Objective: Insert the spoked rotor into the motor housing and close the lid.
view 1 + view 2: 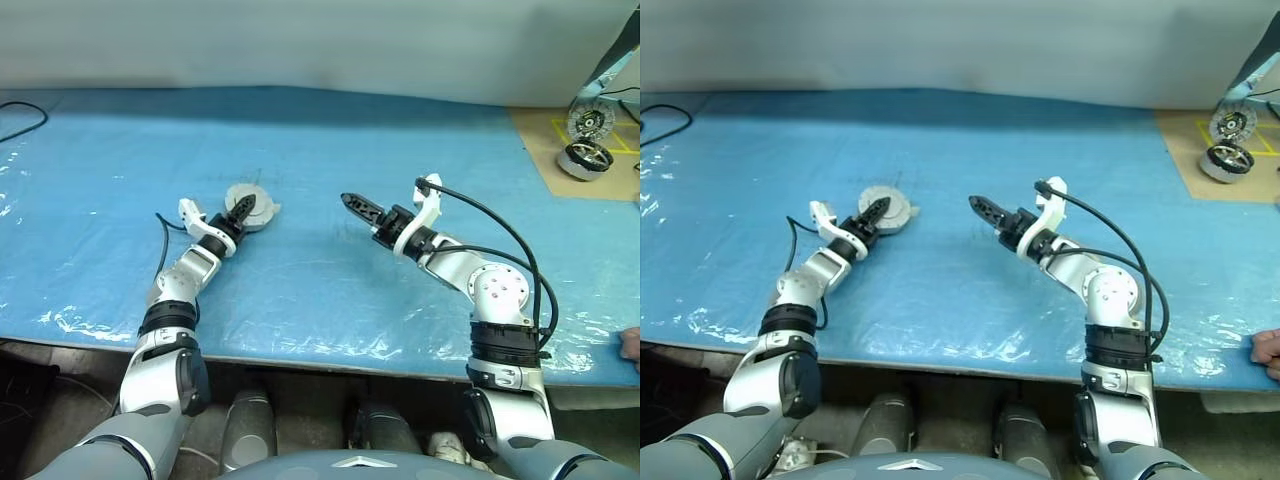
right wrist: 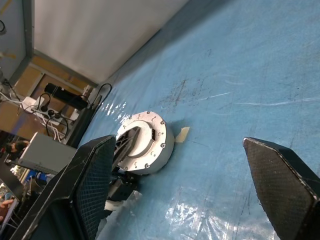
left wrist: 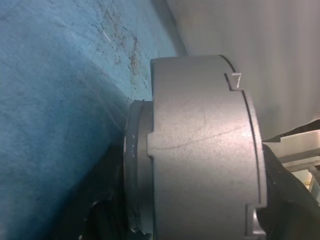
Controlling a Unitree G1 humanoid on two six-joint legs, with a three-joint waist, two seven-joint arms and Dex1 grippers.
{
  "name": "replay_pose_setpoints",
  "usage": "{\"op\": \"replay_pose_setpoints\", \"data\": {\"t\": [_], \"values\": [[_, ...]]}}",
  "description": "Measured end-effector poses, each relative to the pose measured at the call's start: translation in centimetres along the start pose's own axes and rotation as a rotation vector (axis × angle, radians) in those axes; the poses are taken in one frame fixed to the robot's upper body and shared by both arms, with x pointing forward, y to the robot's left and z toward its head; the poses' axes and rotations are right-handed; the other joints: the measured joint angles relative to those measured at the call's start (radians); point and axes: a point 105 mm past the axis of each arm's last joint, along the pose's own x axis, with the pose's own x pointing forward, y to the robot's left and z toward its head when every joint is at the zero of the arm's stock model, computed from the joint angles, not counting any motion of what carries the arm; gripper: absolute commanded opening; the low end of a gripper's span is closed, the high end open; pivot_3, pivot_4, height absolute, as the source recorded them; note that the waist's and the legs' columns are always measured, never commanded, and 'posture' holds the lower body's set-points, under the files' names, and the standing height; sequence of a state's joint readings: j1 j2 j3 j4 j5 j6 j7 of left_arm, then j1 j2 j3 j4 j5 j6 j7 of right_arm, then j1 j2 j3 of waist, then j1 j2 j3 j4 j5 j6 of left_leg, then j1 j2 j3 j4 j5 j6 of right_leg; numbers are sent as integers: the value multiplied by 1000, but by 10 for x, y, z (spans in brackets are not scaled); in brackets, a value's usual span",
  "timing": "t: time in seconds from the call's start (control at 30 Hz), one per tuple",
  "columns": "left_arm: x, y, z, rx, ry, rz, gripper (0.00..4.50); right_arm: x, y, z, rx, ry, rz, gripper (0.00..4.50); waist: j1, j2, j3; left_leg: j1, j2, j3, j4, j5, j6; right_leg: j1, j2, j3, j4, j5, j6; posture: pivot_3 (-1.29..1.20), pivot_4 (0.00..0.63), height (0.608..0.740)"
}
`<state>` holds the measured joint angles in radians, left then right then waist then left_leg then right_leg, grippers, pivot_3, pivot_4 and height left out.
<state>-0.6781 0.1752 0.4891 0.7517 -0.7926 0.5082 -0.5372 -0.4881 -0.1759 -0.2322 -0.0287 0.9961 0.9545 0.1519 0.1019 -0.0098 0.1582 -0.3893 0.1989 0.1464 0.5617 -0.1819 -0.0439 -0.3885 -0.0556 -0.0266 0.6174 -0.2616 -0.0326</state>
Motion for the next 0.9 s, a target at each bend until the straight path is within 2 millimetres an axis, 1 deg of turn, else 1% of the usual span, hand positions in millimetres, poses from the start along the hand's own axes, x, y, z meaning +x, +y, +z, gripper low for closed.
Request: {"op": "replay_pose_setpoints", "data": {"t": [0.07,0.17,0.2,0.23,0.3,0.37,0.43,0.5,0.53,0.57,0.6,0.7,0.77,0.83,0.9], "values": [[2,-2,4,15,-4,0,4454,2,0,-1,1,-4,-2,4339,-1,0,0,3,0,0,0,0,0,1,0,0,1,0,0,0,150,740],[0,2,14,76,-25,33,4483,4,2,-3,3,-1,6,4339,-7,0,0,6,0,0,0,0,0,4,0,1,1,0,0,0,150,740],[-2,6,19,137,-38,64,4483,4,3,-3,3,-1,11,4339,-8,0,0,6,1,0,0,0,0,4,0,1,1,0,0,0,150,740],[-6,11,27,237,-51,97,4483,4,4,-3,1,0,20,4339,-9,0,0,6,1,1,0,0,0,4,0,1,0,0,0,0,150,740],[-15,16,44,366,-93,130,4483,3,5,-2,-7,-1,25,4339,-8,0,0,5,1,1,-1,0,0,3,0,1,0,0,0,0,150,740],[-22,13,64,491,-141,146,4483,1,5,-2,-38,8,25,4339,-4,0,0,4,1,0,-1,0,0,3,0,1,-1,0,0,0,150,740],[-30,5,86,679,-175,161,4483,-1,6,-5,-92,32,25,4339,-1,0,0,3,1,0,-1,0,0,3,0,0,-2,0,0,0,150,740],[-35,-3,98,807,-197,156,4483,-3,2,-6,-135,29,-10,4339,1,0,0,4,1,0,-1,0,0,3,-2,0,-1,0,0,0,150,740],[-36,-10,99,885,-196,140,4483,-3,-3,-5,-199,17,-66,4339,1,0,0,4,2,0,-1,0,0,3,-3,0,-1,0,0,0,150,740],[-36,-18,96,958,-193,107,4483,-5,-11,1,-291,-8,-146,4339,2,0,0,3,1,0,0,0,0,3,-4,0,-1,1,1,0,150,740],[-35,-24,92,995,-186,82,4483,-6,-14,7,-351,-32,-191,4339,3,0,0,3,1,0,0,0,0,3,-4,0,-1,1,1,0,150,740],[-35,-39,81,1043,-207,29,4483,-10,-18,19,-501,-106,-309,4339,-3,0,0,4,2,1,1,0,0,3,-4,1,0,1,1,0,150,740],[-38,-56,60,1043,-237,-30,4483,-22,-36,24,-644,-128,-495,4339,-5,0,0,4,1,1,0,0,0,4,-4,1,-1,1,1,0,150,740],[-43,-59,36,1020,-228,-36,4483,-36,-54,20,-728,-130,-626,4339,-6,0,0,4,0,1,0,0,0,3,-3,1,-2,1,1,0,150,740],[-50,-55,16,990,-206,-13,4483,-51,-70,8,-776,-110,-723,4339,-8,0,0,3,0,1,-1,0,0,2,-1,1,-2,1,1,0,150,740]]}}
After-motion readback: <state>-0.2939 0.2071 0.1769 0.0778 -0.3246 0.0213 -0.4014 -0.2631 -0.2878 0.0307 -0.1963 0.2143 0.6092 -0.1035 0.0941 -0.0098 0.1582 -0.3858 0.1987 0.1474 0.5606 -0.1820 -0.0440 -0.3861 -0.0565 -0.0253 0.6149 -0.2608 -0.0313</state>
